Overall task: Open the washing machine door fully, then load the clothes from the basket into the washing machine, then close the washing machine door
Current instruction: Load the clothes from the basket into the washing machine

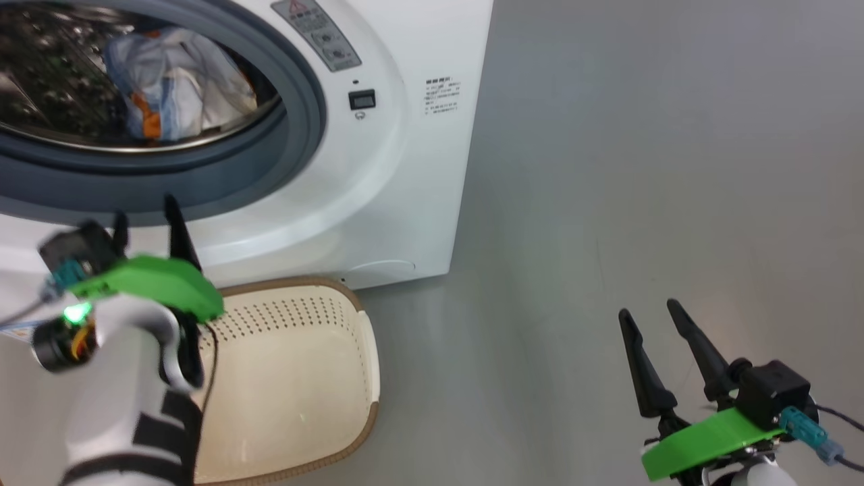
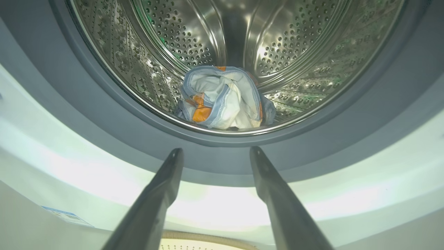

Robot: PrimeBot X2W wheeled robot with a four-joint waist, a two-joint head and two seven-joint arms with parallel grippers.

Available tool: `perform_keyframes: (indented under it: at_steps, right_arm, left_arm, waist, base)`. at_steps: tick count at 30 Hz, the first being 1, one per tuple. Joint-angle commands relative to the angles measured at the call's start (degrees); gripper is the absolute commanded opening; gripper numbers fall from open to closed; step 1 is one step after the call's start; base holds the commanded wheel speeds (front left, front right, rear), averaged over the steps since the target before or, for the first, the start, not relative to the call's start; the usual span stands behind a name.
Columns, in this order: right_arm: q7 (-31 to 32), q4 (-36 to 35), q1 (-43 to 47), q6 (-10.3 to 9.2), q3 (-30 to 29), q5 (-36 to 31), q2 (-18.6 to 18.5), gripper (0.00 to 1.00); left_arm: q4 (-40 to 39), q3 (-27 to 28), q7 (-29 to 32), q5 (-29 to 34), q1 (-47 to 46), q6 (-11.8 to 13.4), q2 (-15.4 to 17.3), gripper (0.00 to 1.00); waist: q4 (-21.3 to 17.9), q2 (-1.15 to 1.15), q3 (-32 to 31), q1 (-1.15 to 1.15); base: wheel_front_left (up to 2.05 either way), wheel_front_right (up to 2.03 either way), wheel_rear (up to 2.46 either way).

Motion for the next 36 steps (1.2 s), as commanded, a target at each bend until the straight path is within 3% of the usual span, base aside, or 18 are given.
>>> perform_keyframes:
  at_steps: [1, 10, 17, 36]
  right_arm:
    - [-0.3, -1.0, 1.3, 0.09, 1.3, -0.6, -0.3, 1.0]
    - [-0.3, -0.7, 3.6, 0.09, 0.9, -0.7, -0.4, 1.0]
    - [-0.3, -0.6, 5.1, 0.09, 0.5, -0.8, -0.4, 1.0]
    - [-0.3, -0.2, 7.5, 0.09, 0.5, -1.1, -0.5, 1.0]
  left_arm:
    - [-1.8, 1.2, -0.4, 0.2, 1.7, -0.4, 1.5, 1.0]
    - [-14.9, 1.2, -0.4, 2.3, 16.1, -2.3, 0.1, 1.0]
    - [-24.2, -0.7, -0.4, 6.3, 27.2, -1.6, 0.0, 1.0]
    - [-33.1, -1.9, -0.4, 3.4, 40.2, -1.5, -0.1, 1.0]
  waist:
    - [0.5, 0.0, -1.9, 0.0]
    - [1.9, 0.0, -6.4, 0.0]
    - [2.3, 0.0, -10.0, 0.0]
    - [3.4, 0.0, -14.3, 0.0]
  base:
    - [0.0, 0.0, 0.0]
    - [0.0, 0.0, 0.0]
    - [0.0, 0.0, 0.0]
    - [0.0, 0.0, 0.0]
